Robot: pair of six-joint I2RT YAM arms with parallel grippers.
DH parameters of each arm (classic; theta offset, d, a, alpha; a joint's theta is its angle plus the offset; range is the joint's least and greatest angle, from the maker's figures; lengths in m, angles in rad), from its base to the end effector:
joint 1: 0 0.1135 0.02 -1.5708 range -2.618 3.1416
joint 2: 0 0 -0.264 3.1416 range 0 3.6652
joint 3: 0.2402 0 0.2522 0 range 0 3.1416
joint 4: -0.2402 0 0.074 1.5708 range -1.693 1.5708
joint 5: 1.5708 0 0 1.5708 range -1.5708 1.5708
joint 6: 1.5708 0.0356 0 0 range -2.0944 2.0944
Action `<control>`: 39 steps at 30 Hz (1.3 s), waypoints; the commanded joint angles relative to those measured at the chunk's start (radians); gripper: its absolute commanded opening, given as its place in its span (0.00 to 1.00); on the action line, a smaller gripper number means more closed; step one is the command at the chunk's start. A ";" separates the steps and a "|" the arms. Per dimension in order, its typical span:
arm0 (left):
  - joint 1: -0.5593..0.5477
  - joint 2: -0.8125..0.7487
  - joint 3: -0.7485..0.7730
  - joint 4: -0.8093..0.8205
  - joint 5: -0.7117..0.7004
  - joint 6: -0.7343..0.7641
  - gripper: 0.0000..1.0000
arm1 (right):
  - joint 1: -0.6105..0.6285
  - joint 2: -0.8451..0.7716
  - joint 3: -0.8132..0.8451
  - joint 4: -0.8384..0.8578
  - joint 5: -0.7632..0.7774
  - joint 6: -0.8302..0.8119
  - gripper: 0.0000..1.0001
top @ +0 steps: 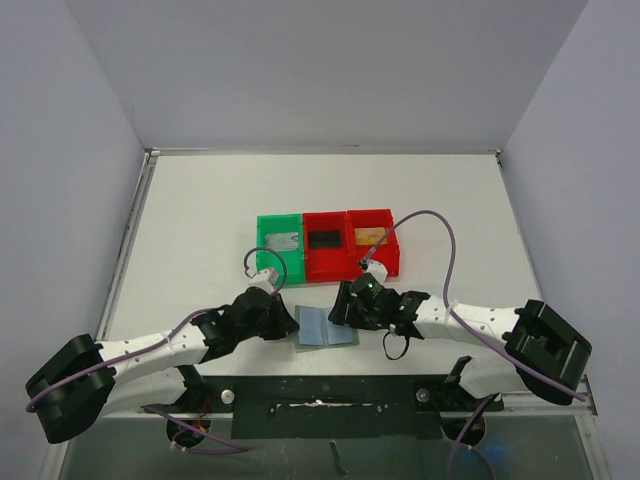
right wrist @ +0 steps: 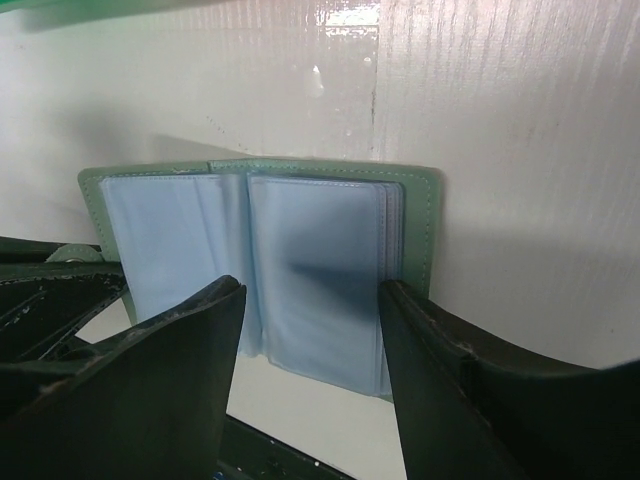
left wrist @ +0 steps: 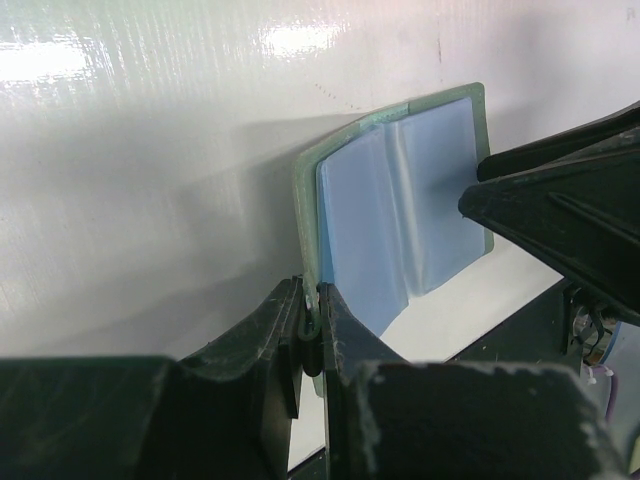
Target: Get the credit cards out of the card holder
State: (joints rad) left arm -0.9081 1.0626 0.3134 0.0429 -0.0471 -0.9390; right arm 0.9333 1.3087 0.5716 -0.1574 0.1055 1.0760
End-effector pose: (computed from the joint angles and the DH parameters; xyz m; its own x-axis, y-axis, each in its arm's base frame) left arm 0.1214 -0.1528 0.1501 -0.8535 -0.2165 -0.4740 0.1298 0.7925 -0.5959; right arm 0.1469 0.1921 0.1629 -0.8892 0.2699 -0.3695 0.0477 0.8578 0.5118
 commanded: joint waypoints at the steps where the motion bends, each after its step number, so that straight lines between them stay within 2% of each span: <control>1: 0.005 0.003 0.024 0.046 0.001 0.002 0.00 | 0.014 0.014 0.021 0.057 -0.004 -0.011 0.57; 20: 0.005 0.052 0.041 0.066 0.015 0.010 0.00 | 0.022 0.001 0.041 0.200 -0.117 -0.050 0.51; 32: 0.005 0.041 0.038 0.060 0.002 0.007 0.00 | 0.029 0.102 0.096 0.452 -0.313 -0.078 0.54; 36: 0.004 0.031 0.024 0.067 -0.001 0.001 0.00 | 0.037 0.031 0.081 0.424 -0.273 -0.104 0.56; 39: 0.005 0.023 0.020 0.061 -0.003 0.000 0.00 | 0.035 -0.047 0.075 0.263 -0.138 -0.106 0.58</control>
State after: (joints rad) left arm -0.9077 1.1091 0.3134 0.0574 -0.0441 -0.9390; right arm 0.9638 1.3758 0.6220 0.1886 -0.1509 0.9997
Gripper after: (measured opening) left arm 0.090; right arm 0.571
